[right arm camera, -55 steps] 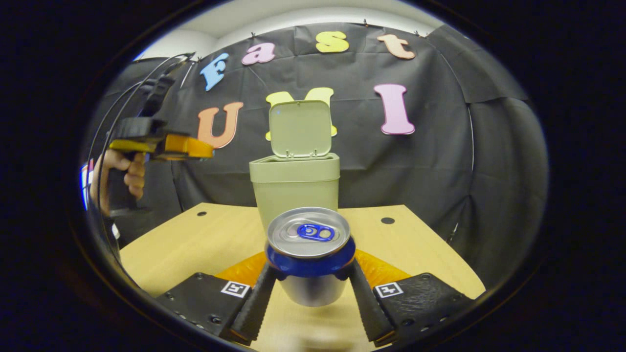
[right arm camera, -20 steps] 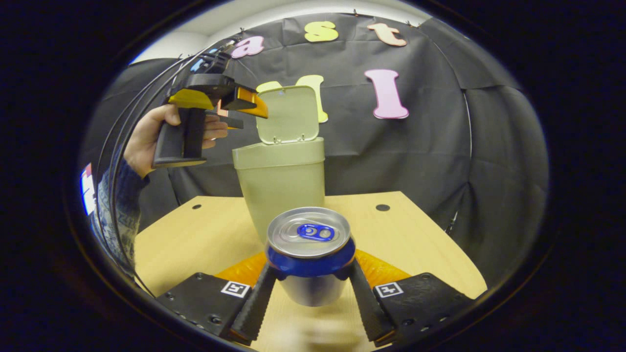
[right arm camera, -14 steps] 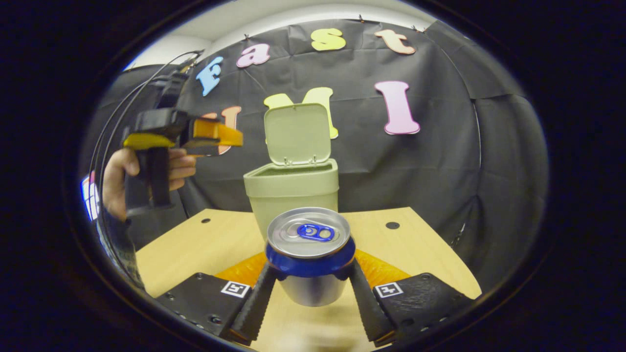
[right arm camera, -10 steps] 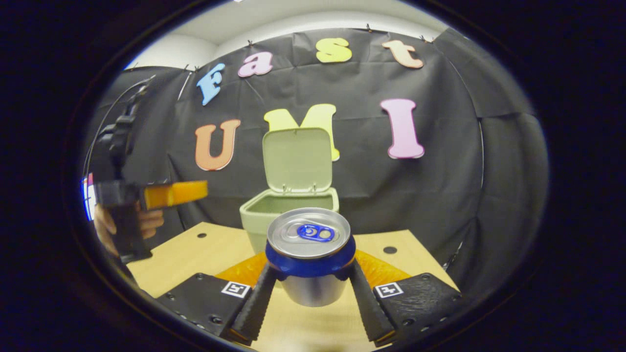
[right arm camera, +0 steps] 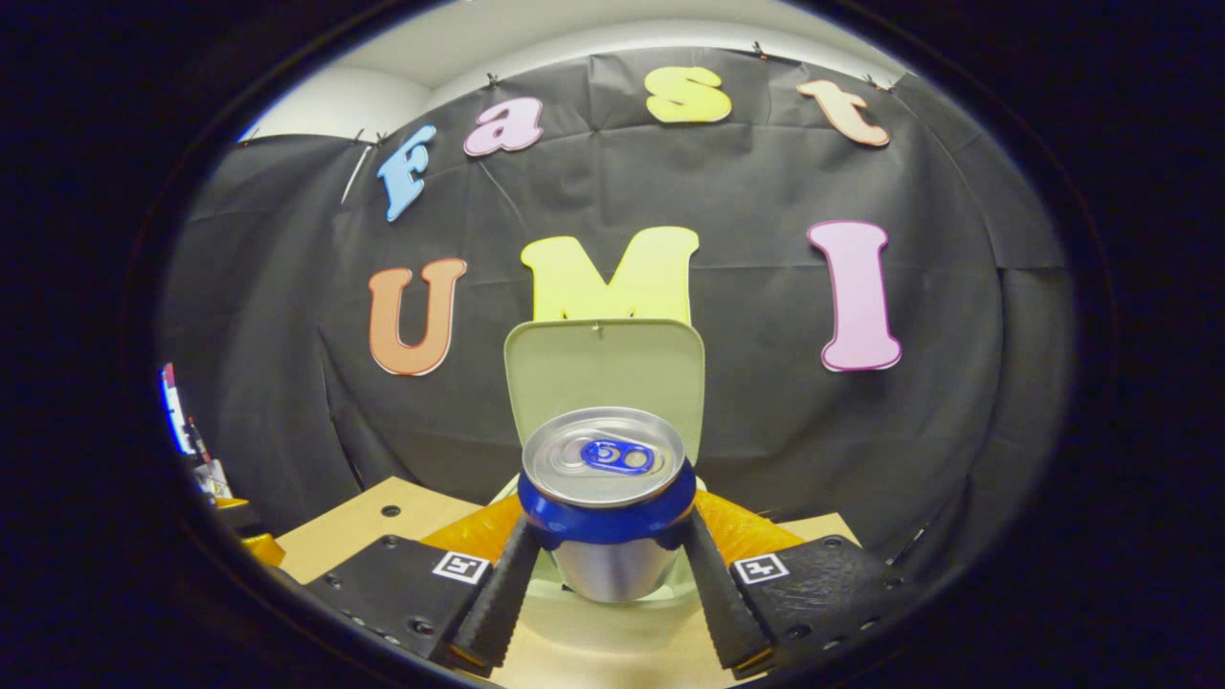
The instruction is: Press the lid of the desktop garbage bin to open it, pick up the crumpled paper on the desktop and throw it into the bin, then pick up the pop can on the desktop and drop it into the bin, and finally close the garbage bin lid.
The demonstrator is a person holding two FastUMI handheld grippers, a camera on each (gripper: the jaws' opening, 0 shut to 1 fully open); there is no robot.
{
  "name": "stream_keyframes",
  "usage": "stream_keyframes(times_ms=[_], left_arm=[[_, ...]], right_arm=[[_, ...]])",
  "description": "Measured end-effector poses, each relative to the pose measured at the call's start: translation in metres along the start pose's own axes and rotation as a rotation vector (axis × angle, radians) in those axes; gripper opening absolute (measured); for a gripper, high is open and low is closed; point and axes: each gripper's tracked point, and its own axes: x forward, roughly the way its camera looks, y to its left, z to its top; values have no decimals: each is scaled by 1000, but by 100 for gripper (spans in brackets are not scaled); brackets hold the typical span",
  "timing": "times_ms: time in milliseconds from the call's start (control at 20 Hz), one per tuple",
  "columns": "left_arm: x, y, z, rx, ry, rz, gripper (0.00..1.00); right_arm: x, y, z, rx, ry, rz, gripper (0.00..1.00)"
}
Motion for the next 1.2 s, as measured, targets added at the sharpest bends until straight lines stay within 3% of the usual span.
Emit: stream_keyframes(times_ms=[250, 600, 700, 750, 1200], left_arm=[[-8, 7, 0, 1, -21, 1, 98], [0, 12, -24, 13, 16, -4, 98], [4, 13, -31, -4, 35, -8, 98], [5, 13, -34, -13, 44, -11, 98], [13, 25, -41, -25, 56, -6, 98]], right_arm=[[33, 10, -22, -43, 77, -14, 79], [38, 6, -23, -43, 82, -31, 83], [33, 7, -15, -48, 64, -34, 96], [31, 8, -9, -50, 48, -38, 98], [28, 36, 76, -50, -35, -28, 97]])
